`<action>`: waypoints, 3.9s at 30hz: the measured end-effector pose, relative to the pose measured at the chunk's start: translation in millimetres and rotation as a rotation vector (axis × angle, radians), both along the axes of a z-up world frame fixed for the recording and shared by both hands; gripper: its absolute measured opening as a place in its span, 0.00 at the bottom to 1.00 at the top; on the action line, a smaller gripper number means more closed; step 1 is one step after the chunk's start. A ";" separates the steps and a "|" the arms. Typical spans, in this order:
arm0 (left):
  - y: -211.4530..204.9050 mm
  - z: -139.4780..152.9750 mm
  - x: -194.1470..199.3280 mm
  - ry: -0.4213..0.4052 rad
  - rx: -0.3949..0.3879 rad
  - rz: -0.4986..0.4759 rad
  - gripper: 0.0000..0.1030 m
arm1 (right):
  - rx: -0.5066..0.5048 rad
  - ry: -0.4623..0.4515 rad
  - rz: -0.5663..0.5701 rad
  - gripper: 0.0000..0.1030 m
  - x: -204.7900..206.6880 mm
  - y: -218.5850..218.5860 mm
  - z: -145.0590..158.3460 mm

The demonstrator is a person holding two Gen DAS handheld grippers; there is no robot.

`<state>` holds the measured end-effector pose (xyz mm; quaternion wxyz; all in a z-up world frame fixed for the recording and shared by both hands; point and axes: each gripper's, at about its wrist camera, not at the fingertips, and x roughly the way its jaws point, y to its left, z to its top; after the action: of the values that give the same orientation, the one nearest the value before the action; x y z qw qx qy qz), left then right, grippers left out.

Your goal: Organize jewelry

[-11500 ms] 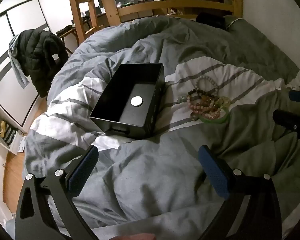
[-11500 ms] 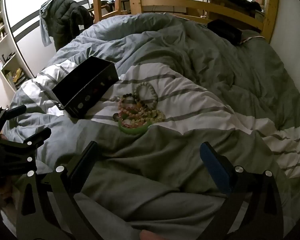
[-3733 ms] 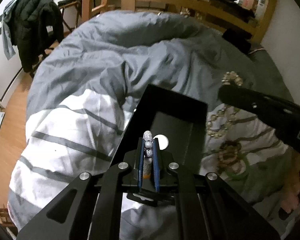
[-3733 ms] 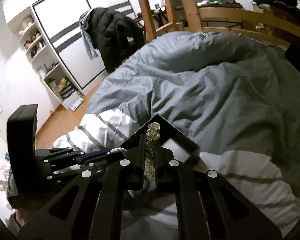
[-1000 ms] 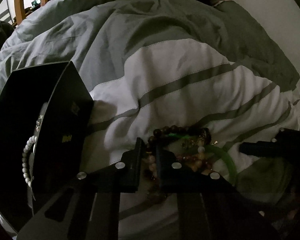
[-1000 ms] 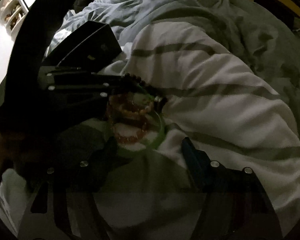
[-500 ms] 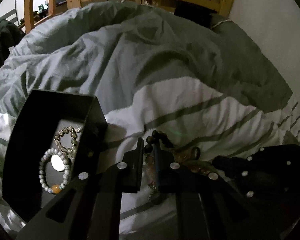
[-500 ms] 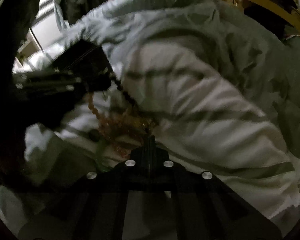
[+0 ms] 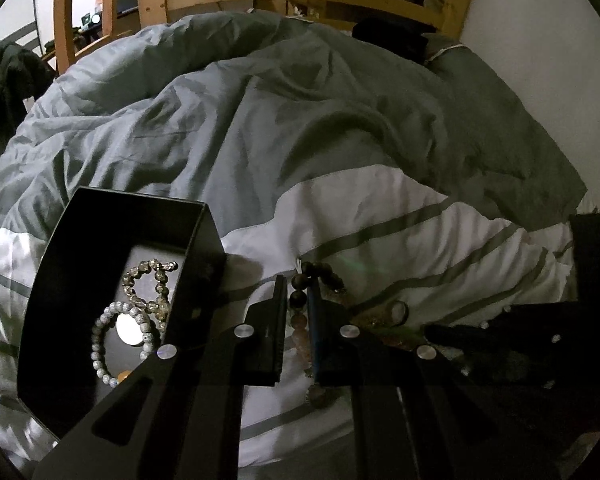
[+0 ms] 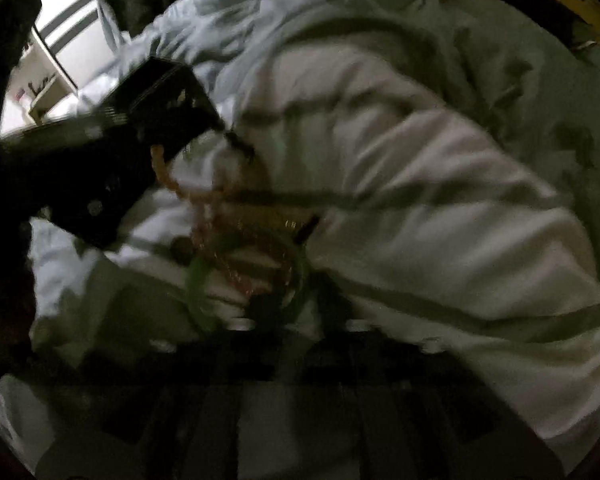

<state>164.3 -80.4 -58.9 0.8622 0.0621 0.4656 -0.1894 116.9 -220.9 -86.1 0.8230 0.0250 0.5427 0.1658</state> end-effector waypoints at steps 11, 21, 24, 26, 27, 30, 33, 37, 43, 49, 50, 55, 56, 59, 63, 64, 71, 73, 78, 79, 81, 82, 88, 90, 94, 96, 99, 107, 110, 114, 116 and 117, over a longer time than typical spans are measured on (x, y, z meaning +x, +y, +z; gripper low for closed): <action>-2.9 -1.3 0.0 0.003 0.007 -0.004 0.10 | 0.046 -0.004 -0.062 0.14 10.8 -2.1 -4.8; 1.9 15.5 -7.6 -0.019 -0.017 0.003 0.10 | 0.128 -0.136 -0.089 0.15 -2.3 -6.9 31.2; 3.4 20.8 -11.6 -0.025 -0.023 0.003 0.10 | 0.141 -0.177 -0.107 0.16 -9.1 -14.6 44.2; 4.5 24.4 -15.2 -0.030 -0.024 0.003 0.10 | 0.146 -0.201 -0.117 0.16 -6.9 -19.1 54.9; 5.2 26.1 -16.8 -0.032 -0.026 0.002 0.10 | 0.148 -0.209 -0.123 0.16 -8.1 -20.8 59.2; 7.6 31.7 -22.4 -0.033 -0.033 -0.002 0.10 | 0.152 -0.221 -0.128 0.16 -11.4 -24.0 68.1; 10.7 38.9 -28.9 -0.039 -0.039 -0.001 0.10 | 0.153 -0.236 -0.124 0.16 -15.4 -23.1 75.4; 18.3 49.9 -38.0 -0.051 -0.040 0.007 0.10 | 0.153 -0.259 -0.122 0.16 -18.4 -19.0 89.8; 32.1 64.8 -47.4 -0.066 -0.053 0.014 0.10 | 0.146 -0.300 -0.133 0.16 -23.1 -21.0 115.6; 47.8 79.6 -51.2 -0.081 -0.071 0.031 0.10 | 0.123 -0.332 -0.134 0.16 -23.3 -18.1 138.2; 50.7 82.2 -51.6 -0.084 -0.076 0.033 0.10 | 0.116 -0.337 -0.132 0.16 -22.9 -16.5 141.3; 63.4 91.8 -52.9 -0.095 -0.085 0.046 0.10 | 0.103 -0.359 -0.126 0.16 -20.4 -9.4 154.9; 65.4 93.2 -53.4 -0.097 -0.084 0.048 0.10 | 0.102 -0.362 -0.127 0.16 -20.3 -8.3 157.1; 71.1 97.3 -53.7 -0.100 -0.094 0.053 0.10 | 0.099 -0.375 -0.125 0.17 -19.0 -4.5 164.5; 77.2 100.2 -53.1 -0.103 -0.102 0.062 0.10 | 0.104 -0.385 -0.125 0.17 -17.3 -1.6 169.9; 78.3 100.7 -53.5 -0.104 -0.104 0.062 0.10 | 0.103 -0.388 -0.126 0.17 -17.0 -0.7 170.5; 80.3 102.9 -53.9 -0.107 -0.107 0.062 0.10 | 0.112 -0.406 -0.113 0.14 -14.4 6.4 179.3; 81.7 103.5 -53.3 -0.107 -0.109 0.064 0.10 | 0.107 -0.406 -0.108 0.12 -12.5 7.8 181.4; 82.2 103.7 -53.4 -0.107 -0.107 0.066 0.10 | 0.096 -0.373 -0.104 0.13 -8.9 7.3 174.9; 82.1 103.7 -53.4 -0.107 -0.105 0.065 0.10 | 0.090 -0.342 -0.102 0.13 -6.7 5.7 166.0; 82.4 102.9 -53.7 -0.107 -0.102 0.063 0.10 | 0.065 -0.301 -0.105 0.24 -3.3 3.9 148.7; 82.2 102.7 -53.6 -0.106 -0.102 0.062 0.10 | 0.051 -0.277 -0.107 0.38 -1.3 3.0 138.4; 81.3 99.1 -52.1 -0.102 -0.096 0.054 0.10 | -0.041 -0.138 -0.046 0.58 2.4 14.5 61.9; 80.1 97.3 -50.7 -0.100 -0.092 0.051 0.10 | -0.101 -0.093 -0.011 0.58 2.8 24.4 34.9; 76.4 95.1 -48.1 -0.097 -0.083 0.047 0.10 | -0.185 -0.018 0.026 0.33 11.1 37.9 -10.2; 75.0 93.8 -47.6 -0.096 -0.078 0.046 0.10 | -0.203 -0.028 0.044 0.22 11.2 42.8 -13.5; 74.5 92.2 -46.9 -0.092 -0.077 0.049 0.10 | -0.147 -0.056 0.045 0.09 8.8 39.4 -3.1; 77.5 93.0 -47.7 -0.102 -0.086 0.048 0.10 | 0.098 -0.120 -0.027 0.09 -1.1 12.6 47.9; 79.5 95.5 -49.6 -0.105 -0.089 0.051 0.10 | 0.145 -0.151 -0.037 0.09 -1.7 13.1 69.5; 83.7 100.8 -52.6 -0.116 -0.085 0.055 0.10 | 0.168 -0.199 -0.029 0.09 -7.2 16.1 97.6; 91.0 103.8 -52.3 -0.121 -0.086 0.065 0.10 | 0.173 -0.215 -0.016 0.09 -4.9 20.3 108.8; 93.4 105.1 -51.8 -0.123 -0.085 0.069 0.10 | 0.171 -0.224 -0.008 0.09 -3.8 23.2 113.7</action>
<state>112.6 13.0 46.2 0.8971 0.0206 0.4053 -0.1749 113.1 -197.6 27.5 0.8740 0.0785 0.4311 0.2102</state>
